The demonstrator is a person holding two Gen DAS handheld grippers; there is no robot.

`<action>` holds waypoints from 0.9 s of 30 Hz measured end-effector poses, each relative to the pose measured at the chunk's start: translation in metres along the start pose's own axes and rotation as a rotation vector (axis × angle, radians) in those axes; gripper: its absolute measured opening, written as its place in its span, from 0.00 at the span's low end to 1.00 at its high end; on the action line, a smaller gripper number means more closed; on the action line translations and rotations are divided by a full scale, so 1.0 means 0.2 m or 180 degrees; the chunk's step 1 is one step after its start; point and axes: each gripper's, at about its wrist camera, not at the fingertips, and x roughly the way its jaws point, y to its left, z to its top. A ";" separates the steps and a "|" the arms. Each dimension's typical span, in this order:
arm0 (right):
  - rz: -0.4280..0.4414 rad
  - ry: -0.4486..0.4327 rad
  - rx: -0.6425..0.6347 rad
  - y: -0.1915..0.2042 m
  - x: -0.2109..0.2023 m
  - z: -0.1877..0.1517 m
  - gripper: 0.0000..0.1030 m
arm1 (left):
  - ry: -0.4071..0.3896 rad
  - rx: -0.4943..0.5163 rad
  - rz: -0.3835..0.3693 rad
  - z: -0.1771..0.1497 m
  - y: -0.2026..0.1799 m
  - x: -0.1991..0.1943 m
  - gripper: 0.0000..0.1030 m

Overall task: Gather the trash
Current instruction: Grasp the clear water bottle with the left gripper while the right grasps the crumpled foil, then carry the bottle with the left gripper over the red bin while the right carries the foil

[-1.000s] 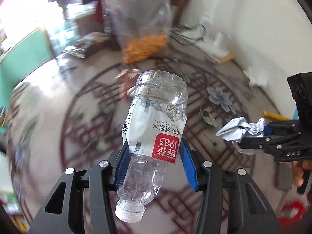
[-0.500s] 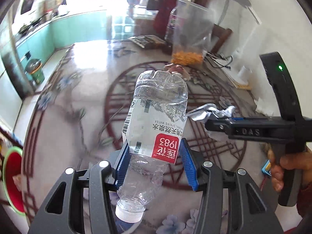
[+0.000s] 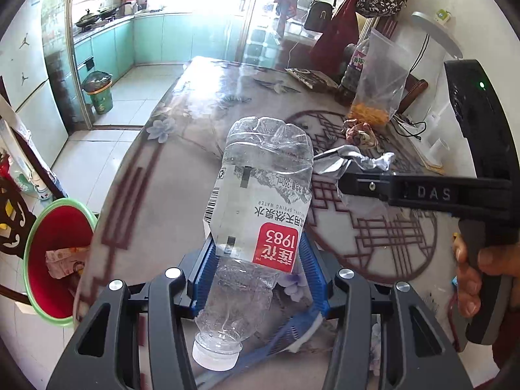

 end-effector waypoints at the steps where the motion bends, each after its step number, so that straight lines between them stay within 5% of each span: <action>1: -0.0041 -0.0013 0.0017 0.03 0.00 -0.01 0.42 | 0.0008 0.0030 -0.0047 0.01 0.03 0.00 0.46; 16: -0.0352 -0.0073 0.0251 0.38 0.01 -0.06 0.42 | -0.0050 0.0471 -0.0528 0.10 0.24 -0.10 0.46; 27: -0.0466 -0.0104 0.0281 0.58 0.06 -0.05 0.42 | -0.0007 0.0463 -0.0728 0.10 0.40 -0.13 0.45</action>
